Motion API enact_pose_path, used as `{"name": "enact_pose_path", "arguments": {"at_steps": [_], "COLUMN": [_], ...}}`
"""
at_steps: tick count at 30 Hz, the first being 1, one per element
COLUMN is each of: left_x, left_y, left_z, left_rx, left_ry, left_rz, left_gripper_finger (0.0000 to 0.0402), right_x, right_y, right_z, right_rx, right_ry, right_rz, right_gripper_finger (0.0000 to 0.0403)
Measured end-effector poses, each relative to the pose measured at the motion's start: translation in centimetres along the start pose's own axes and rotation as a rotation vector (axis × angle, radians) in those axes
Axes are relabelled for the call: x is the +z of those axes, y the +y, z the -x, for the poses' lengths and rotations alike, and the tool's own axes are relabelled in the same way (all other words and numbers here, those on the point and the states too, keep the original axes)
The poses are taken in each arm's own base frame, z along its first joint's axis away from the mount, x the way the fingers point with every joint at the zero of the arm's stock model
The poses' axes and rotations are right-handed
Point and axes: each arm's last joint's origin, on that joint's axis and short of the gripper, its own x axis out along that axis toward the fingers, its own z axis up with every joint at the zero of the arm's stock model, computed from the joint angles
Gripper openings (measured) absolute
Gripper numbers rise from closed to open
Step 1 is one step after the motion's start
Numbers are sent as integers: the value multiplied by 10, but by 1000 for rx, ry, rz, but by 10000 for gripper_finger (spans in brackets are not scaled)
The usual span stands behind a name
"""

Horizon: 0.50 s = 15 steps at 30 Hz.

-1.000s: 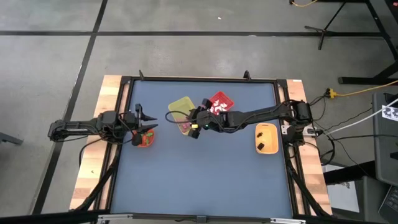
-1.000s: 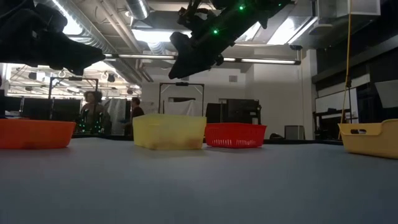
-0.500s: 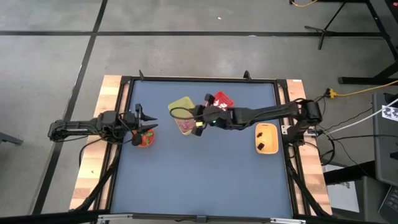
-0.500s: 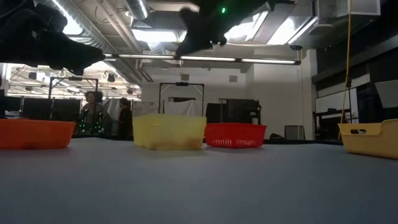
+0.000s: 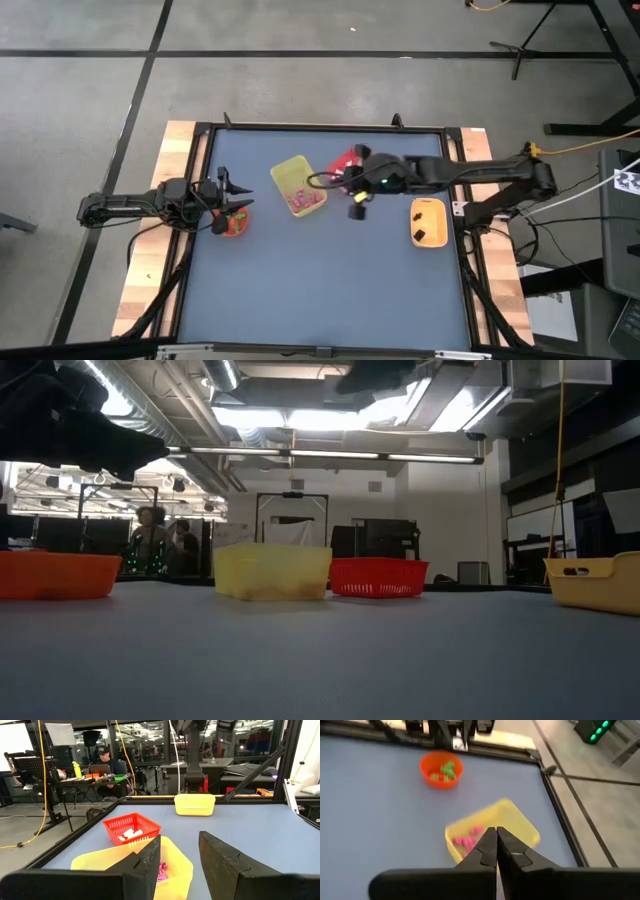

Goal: Sort Halloween decoration
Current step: Return to Home Position

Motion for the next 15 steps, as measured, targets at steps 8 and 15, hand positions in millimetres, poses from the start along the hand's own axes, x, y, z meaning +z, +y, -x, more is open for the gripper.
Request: {"name": "enact_pose_path", "arguments": {"at_steps": [8,15], "left_x": [0,0], "left_y": [0,0], "left_z": [0,0], "left_rx": [0,3], "left_ry": [-1,-1], "left_rz": [0,0], "left_gripper_finger": [119,119], "right_x": [-9,-47], "right_y": [-14,-18], "right_z": [73,117], "right_rx": [13,11], "right_ry": [80,71], "right_rz": [38,35], "right_gripper_finger": [2,1]}}
